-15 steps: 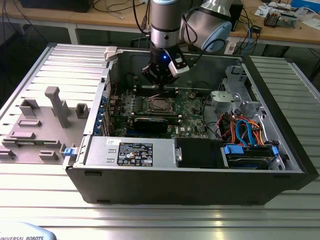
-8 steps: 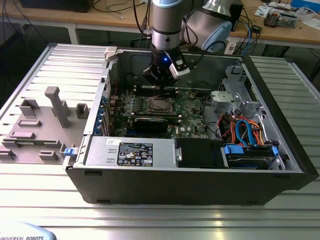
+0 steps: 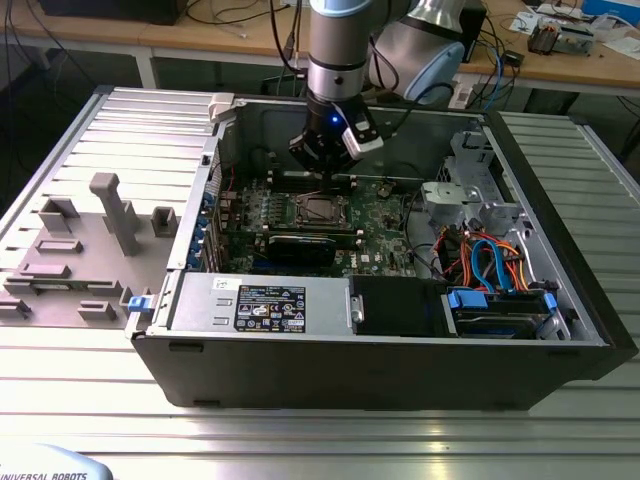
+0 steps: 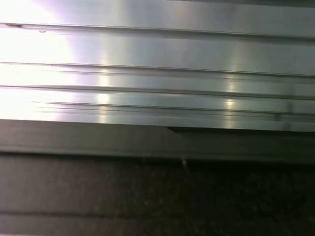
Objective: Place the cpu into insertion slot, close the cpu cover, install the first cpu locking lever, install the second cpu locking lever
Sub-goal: 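Install the first cpu locking lever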
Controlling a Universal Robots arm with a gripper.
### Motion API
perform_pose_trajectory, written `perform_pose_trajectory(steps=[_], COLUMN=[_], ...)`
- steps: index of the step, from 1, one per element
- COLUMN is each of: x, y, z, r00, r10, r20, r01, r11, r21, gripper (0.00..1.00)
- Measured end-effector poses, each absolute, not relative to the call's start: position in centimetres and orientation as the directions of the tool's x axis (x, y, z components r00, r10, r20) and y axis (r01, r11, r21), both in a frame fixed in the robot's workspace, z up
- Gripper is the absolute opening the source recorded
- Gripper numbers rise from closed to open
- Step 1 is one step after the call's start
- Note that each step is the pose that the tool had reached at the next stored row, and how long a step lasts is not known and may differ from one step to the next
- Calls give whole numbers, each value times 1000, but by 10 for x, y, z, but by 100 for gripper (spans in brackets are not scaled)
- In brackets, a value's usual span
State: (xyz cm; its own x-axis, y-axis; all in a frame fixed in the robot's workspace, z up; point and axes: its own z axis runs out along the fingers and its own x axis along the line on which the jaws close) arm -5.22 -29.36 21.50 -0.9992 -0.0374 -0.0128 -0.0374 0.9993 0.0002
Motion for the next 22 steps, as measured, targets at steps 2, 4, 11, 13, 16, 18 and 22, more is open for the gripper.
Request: perform_pose_trajectory(steps=[2, 4, 11, 13, 16, 18, 22], x=[-52, -52, -50, -49, -48, -48, -46], y=[-294, -294, -294, -294, -294, -294, -294], z=[215, 215, 214, 213, 212, 211, 208], r00=[-1000, -1000, -1000, -1000, -1000, -1000, -1000], r10=[-27, -18, -15, -15, -15, -15, -15], r20=[-10, -10, -10, -10, -10, -10, -10], r01=[-27, -18, -15, -15, -15, -15, -15], r11=[1000, 1000, 1000, 1000, 1000, 1000, 1000], r21=[4, 5, 0, 1, 0, 1, 0], gripper=[11, 11, 11, 11, 11, 11, 11])
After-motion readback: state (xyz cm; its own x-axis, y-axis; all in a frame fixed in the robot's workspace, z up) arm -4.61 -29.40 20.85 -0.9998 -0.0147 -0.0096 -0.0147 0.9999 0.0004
